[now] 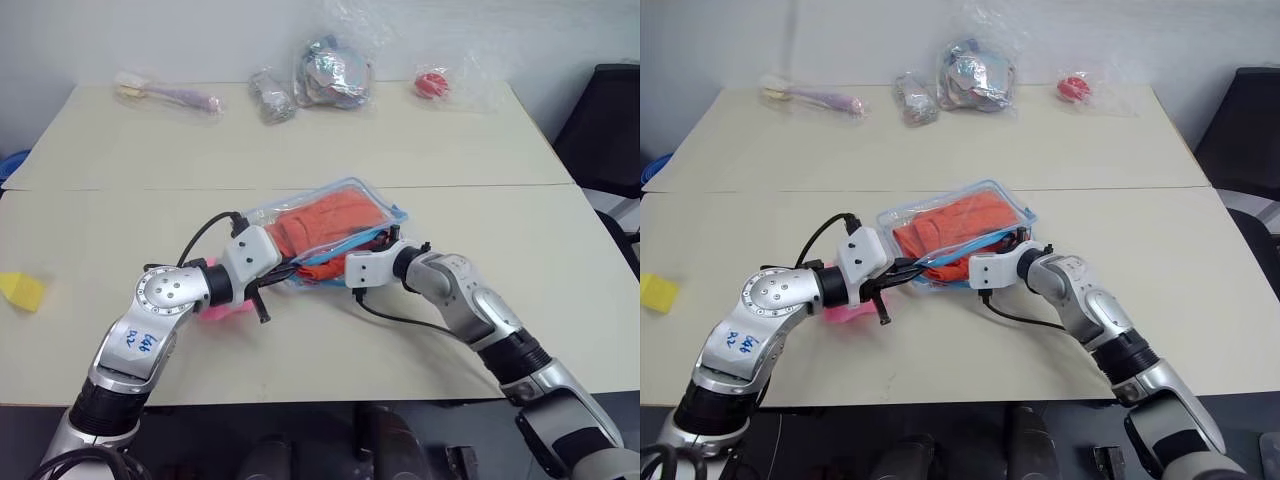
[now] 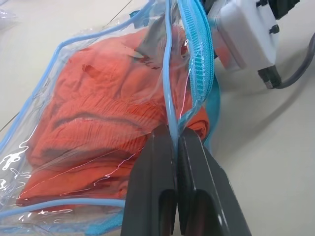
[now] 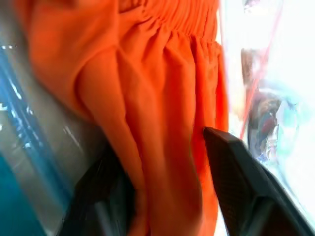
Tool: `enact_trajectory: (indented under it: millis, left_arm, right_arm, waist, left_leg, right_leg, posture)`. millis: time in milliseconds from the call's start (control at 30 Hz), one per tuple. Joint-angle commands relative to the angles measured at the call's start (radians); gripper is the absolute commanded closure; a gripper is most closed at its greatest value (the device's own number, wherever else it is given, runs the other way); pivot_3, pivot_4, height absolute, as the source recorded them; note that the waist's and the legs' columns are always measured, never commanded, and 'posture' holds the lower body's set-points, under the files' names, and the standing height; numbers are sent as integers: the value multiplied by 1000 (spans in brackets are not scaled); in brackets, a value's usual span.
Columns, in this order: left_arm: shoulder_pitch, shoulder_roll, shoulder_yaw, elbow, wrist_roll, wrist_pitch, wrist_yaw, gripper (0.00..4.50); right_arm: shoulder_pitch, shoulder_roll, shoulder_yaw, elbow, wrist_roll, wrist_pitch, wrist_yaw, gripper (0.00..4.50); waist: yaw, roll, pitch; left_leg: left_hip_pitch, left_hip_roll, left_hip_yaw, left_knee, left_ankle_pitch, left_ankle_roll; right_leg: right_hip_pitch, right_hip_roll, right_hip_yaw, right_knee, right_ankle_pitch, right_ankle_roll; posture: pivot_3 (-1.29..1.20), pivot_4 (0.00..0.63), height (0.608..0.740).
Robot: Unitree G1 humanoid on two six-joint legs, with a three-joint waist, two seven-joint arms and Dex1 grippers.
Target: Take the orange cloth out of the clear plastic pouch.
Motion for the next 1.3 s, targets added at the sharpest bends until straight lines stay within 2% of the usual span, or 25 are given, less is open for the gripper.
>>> enact_trajectory:
  millis: [33, 100, 267, 367, 500, 633, 933, 1033, 1133, 1233, 1300]
  left_arm:
    - [-22, -11, 3, -23, -7, -3, 7, 4500]
    - [-23, -15, 2, -20, -5, -1, 10, 4500]
    - [-28, -22, -18, -2, 18, -3, 24, 4500]
    - [-43, -21, -47, 38, 61, -17, 39, 4500]
    - [-86, -45, -74, 128, 117, -49, 72, 4500]
    - [-132, -66, -87, 204, 147, -78, 79, 4500]
    - [-150, -52, -89, 285, 174, -164, 45, 4500]
    - [-143, -26, -88, 294, 170, -213, -2, 4500]
    - [-127, 7, -66, 288, 141, -244, -59, 4500]
    - [-107, 47, -44, 266, 95, -276, -141, 3831]
    - [-99, 72, -45, 263, 97, -311, -173, 3111]
  right_arm:
    - [25, -1, 17, 8, 8, -15, 31, 3782]
    - [39, -9, 13, -12, 10, -22, 40, 4473]
    - [92, -48, -8, -122, 20, -34, 84, 4473]
    - [137, -74, -52, -252, 99, -2, 164, 4473]
    - [193, -109, -125, -466, 254, 87, 310, 4473]
    - [227, -205, -208, -618, 392, 138, 447, 4473]
    - [255, -430, -555, -820, 865, 438, 678, 4473]
    - [252, -527, -699, -738, 950, 477, 734, 4473]
    - [230, -601, -778, -569, 933, 441, 727, 4473]
    - [206, -630, -790, -368, 856, 345, 647, 4500]
    - [213, -615, -790, -225, 791, 270, 560, 4500]
  waist:
    - [0, 0, 0]
    - [0, 0, 0]
    - [7, 0, 0]
    - [13, 0, 0]
    - [16, 0, 0]
    - [16, 0, 0]
    - [18, 0, 0]
    - [21, 0, 1]
    - [22, 0, 1]
    - [23, 0, 1]
    - [21, 0, 1]
  left_leg:
    - [0, 0, 0, 0, 0, 0]
    - [0, 0, -1, 0, 0, 0]
    - [-1, 0, -1, 0, 0, 0]
    - [-1, -1, -1, 0, 0, 0]
    - [-2, -2, -1, 0, 0, 0]
    - [-2, -2, -1, 1, 0, 0]
    - [-2, -2, 0, 0, 0, 1]
    - [-2, -2, 0, 0, 0, 1]
    - [-2, -2, 1, 0, 0, 1]
    - [-2, -2, 2, 0, 0, 2]
    - [-1, -2, 5, -1, 0, 2]
  right_leg:
    - [0, 0, 0, 0, 0, 0]
    - [0, 0, 0, 0, 0, 0]
    - [0, 0, -1, -1, 0, 0]
    - [0, 0, -1, -1, 0, 0]
    - [0, 0, -1, -1, 0, 0]
    - [0, 0, -1, -1, 0, 1]
    - [0, 0, -2, -1, 0, 1]
    - [1, -1, -2, -1, 0, 1]
    - [1, -1, -2, -2, 0, 1]
    - [1, -2, -2, -2, 1, 1]
    - [0, -2, -1, -2, 1, 1]
  posture:
    - [0, 150, 740]
    - [0, 150, 740]
    - [0, 150, 740]
    - [0, 150, 740]
    - [0, 150, 740]
    - [0, 150, 740]
    - [0, 150, 740]
    - [0, 150, 740]
    - [0, 150, 740]
    - [0, 150, 740]
    - [0, 150, 740]
